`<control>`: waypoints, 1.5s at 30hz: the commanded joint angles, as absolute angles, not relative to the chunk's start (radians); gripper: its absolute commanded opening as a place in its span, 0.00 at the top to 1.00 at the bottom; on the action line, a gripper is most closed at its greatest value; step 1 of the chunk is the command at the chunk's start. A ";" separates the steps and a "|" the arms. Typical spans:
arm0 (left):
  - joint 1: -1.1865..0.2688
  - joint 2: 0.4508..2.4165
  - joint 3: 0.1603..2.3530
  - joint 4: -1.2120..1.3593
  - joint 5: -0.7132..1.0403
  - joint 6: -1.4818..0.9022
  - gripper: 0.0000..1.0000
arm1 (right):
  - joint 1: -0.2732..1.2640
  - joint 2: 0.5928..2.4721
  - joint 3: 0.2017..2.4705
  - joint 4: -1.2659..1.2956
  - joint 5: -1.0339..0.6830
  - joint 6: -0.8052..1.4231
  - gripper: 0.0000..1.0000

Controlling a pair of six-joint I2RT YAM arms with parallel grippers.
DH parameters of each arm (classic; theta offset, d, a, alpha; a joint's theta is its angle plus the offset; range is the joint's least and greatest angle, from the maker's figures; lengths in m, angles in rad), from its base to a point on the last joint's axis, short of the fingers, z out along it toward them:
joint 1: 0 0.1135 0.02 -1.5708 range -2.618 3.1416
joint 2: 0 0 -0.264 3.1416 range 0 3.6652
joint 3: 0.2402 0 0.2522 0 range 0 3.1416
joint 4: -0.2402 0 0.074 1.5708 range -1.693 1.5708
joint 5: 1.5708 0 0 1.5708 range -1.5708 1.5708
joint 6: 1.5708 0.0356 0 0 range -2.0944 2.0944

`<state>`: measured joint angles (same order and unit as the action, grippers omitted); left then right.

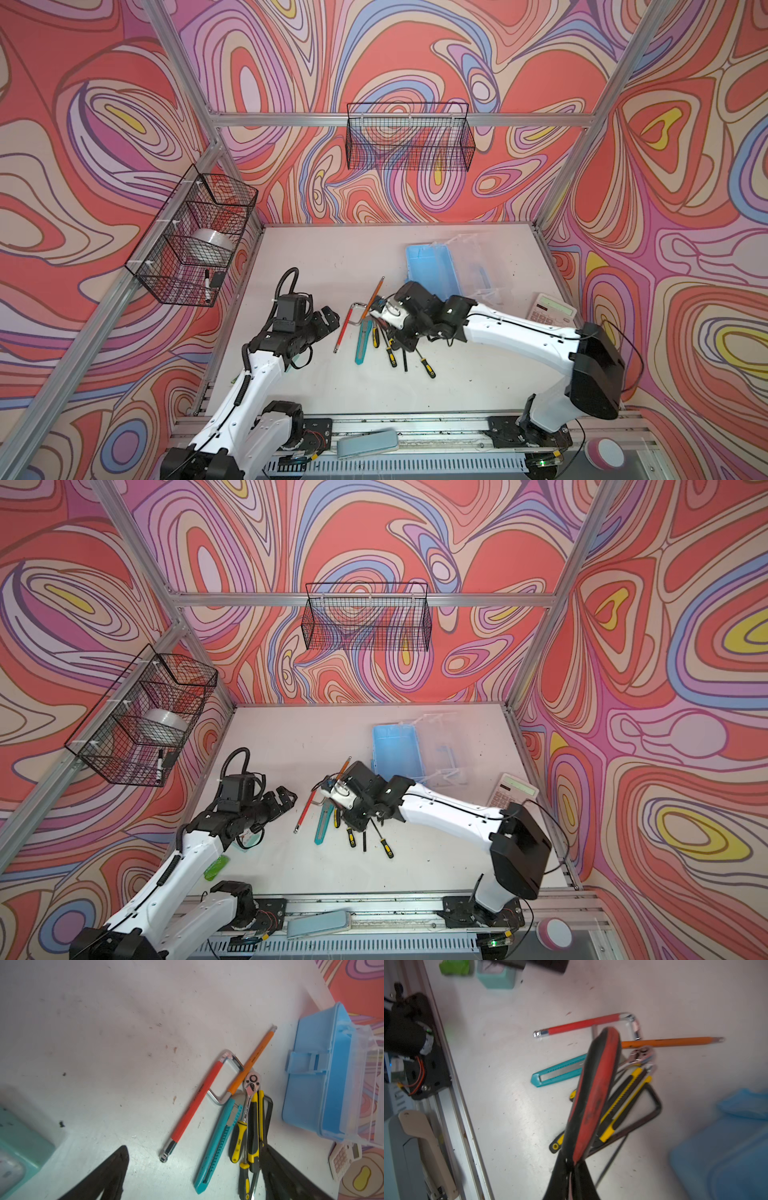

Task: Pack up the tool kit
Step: 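Grasp the red-handled ratchet by its handle with the right gripper, then carry the ratchet into the clear tray and release it with the right gripper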

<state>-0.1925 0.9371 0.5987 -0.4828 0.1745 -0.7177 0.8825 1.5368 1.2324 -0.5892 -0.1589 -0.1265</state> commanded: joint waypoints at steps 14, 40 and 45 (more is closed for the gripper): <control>-0.671 1.296 0.806 -0.504 -0.104 -0.740 0.28 | 0.115 1.584 1.459 -0.670 -0.235 -0.088 1.00; -0.699 1.428 0.810 -0.444 -0.095 -0.781 0.36 | 0.091 1.818 1.488 -0.699 -0.250 -0.083 0.97; -0.699 1.457 0.818 -0.429 -0.088 -0.784 0.38 | 0.092 1.820 1.476 -0.699 -0.257 -0.083 0.92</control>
<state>-0.6949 1.4410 0.7906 -0.4412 -0.0723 -0.7712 0.0887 1.8103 1.4746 -0.6846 -0.2481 -0.0731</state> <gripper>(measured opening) 0.624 0.079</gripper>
